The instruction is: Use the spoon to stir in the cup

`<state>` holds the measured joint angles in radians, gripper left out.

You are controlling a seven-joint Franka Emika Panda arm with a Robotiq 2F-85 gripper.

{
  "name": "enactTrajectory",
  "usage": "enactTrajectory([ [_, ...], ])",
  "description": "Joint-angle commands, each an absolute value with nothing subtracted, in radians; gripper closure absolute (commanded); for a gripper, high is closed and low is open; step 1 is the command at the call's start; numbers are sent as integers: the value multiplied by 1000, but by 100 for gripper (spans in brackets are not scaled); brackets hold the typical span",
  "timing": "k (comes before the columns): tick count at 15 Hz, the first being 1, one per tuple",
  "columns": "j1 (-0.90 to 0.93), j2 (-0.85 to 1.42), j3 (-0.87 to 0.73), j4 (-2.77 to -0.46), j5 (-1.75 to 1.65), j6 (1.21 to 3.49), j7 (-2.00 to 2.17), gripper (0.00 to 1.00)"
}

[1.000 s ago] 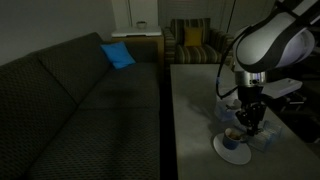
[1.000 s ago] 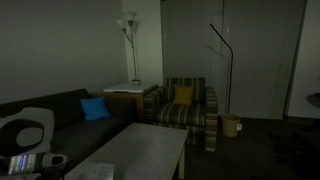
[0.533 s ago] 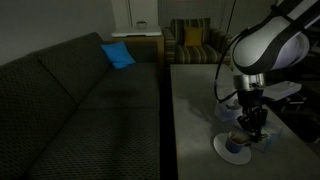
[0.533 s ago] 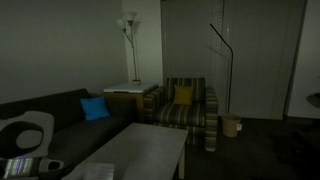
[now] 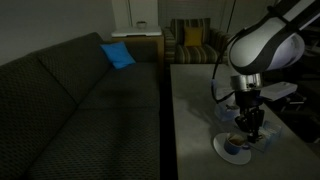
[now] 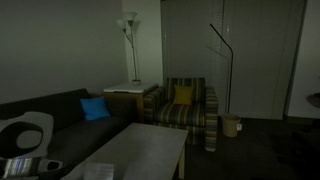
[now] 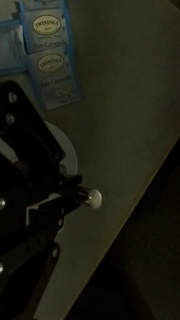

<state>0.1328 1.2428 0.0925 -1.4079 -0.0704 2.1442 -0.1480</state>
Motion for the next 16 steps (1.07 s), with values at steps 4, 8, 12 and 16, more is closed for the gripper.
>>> enactTrajectory([
  [4,129,1287,80,-1344,-76,2112,-144,96],
  [8,138,1289,83,-1356,-80,2106,-142,96],
  [12,147,1293,86,-1349,-85,2103,-148,96],
  [16,150,1310,85,-1305,-86,2078,-157,96],
])
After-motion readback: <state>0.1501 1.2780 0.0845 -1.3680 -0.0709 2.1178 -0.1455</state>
